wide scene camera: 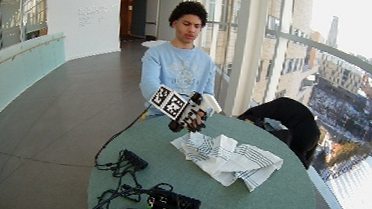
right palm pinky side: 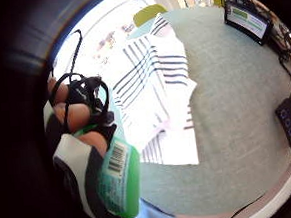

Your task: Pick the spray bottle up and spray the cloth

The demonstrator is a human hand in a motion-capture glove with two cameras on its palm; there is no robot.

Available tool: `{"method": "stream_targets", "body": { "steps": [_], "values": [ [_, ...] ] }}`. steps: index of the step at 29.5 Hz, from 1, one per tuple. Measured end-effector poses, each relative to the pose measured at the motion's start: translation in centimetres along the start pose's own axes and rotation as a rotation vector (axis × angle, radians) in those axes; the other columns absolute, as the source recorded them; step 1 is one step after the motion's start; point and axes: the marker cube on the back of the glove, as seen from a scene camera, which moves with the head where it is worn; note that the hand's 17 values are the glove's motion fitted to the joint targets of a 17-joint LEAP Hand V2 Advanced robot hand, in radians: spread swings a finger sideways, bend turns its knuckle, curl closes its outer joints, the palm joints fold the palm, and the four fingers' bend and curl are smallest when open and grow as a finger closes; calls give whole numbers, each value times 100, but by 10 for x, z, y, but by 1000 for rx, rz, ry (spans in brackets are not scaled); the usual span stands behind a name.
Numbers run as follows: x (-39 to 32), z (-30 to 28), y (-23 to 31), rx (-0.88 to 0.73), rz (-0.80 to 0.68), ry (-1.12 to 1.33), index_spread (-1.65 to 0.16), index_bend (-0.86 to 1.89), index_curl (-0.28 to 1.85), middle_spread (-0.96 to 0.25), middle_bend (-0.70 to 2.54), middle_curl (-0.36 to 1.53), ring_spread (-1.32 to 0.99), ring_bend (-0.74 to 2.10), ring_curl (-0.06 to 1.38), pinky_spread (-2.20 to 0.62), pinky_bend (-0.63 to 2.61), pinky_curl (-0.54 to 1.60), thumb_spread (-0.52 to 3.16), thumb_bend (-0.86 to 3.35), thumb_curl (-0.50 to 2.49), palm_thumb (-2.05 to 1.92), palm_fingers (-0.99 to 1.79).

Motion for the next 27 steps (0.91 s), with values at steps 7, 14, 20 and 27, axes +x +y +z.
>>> {"method": "stream_targets", "body": {
  "steps": [7, 14, 20, 27],
  "values": [
    [-49, 42, -6, -11, -115, -120, -24, 14, 42, -7, 23, 46, -4, 63, 39, 8, 32, 37, 52, -3, 72, 94, 114],
    [-84, 101, -20, -42, -184, -203, -25, 14, 42, -8, 21, 46, -5, 60, 39, 10, 31, 37, 53, -3, 72, 96, 111],
    [-104, 145, -33, -40, -240, -258, -26, 14, 42, -9, 19, 45, -5, 56, 38, 11, 27, 36, 55, -2, 72, 98, 107],
    [-116, 192, -47, -46, -298, -273, -27, 14, 42, -10, 17, 44, -5, 53, 37, 12, 25, 36, 58, -2, 72, 100, 105]
  ]
}}
